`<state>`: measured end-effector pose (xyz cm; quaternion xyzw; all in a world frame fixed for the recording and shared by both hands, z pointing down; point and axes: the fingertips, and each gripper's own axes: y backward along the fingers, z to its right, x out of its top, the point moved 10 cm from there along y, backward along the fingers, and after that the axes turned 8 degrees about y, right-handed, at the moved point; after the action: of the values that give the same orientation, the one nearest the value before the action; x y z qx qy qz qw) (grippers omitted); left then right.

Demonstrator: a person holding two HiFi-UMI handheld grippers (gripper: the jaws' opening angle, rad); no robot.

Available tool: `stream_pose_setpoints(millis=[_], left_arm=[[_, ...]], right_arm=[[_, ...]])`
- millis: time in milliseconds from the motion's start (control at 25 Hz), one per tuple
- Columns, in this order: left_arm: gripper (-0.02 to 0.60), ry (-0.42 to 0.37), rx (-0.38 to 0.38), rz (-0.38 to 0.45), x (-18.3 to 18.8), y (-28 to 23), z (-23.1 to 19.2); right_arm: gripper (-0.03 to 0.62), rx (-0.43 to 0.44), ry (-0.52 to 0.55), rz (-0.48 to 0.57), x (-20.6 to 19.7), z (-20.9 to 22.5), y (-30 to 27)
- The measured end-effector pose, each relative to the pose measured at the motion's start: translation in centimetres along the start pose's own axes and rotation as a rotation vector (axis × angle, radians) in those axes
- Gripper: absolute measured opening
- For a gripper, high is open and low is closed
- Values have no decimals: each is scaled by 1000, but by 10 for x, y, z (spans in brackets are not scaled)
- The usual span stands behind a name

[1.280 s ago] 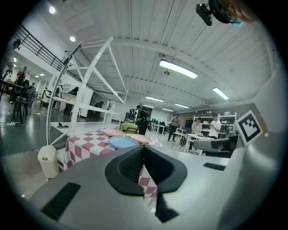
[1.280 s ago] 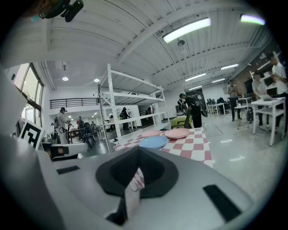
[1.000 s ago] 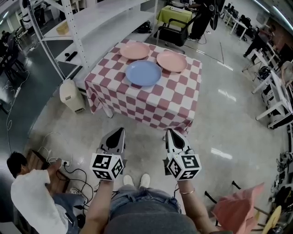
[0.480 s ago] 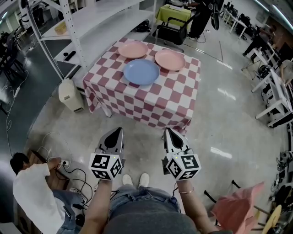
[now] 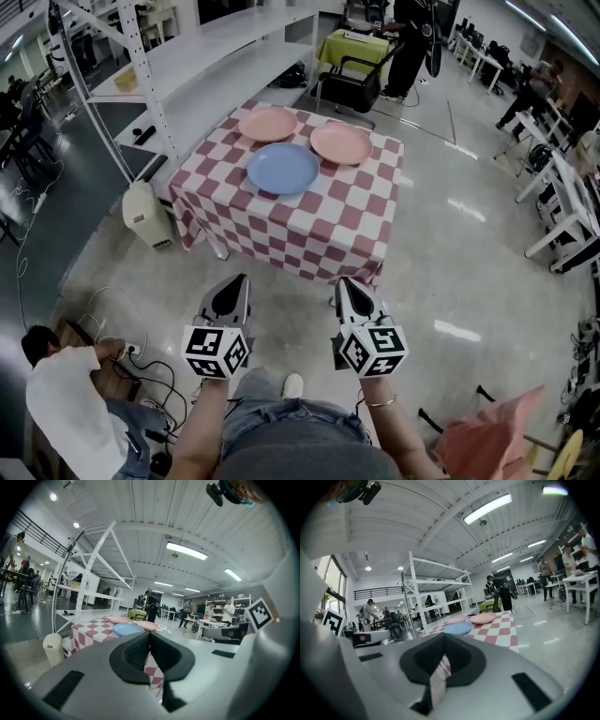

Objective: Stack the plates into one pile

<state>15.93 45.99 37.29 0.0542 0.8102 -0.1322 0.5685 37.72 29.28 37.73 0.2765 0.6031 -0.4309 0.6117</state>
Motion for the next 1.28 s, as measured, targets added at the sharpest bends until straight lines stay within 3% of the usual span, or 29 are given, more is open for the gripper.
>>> stream_pose_setpoints(millis=[680, 1280], left_arm=[[15, -6, 30, -2, 11, -41, -24], [15, 22, 35, -50, 43, -152, -135]], right_arm=[[9, 1, -25, 17, 14, 25, -39], [9, -35, 1, -57, 25, 21, -187]])
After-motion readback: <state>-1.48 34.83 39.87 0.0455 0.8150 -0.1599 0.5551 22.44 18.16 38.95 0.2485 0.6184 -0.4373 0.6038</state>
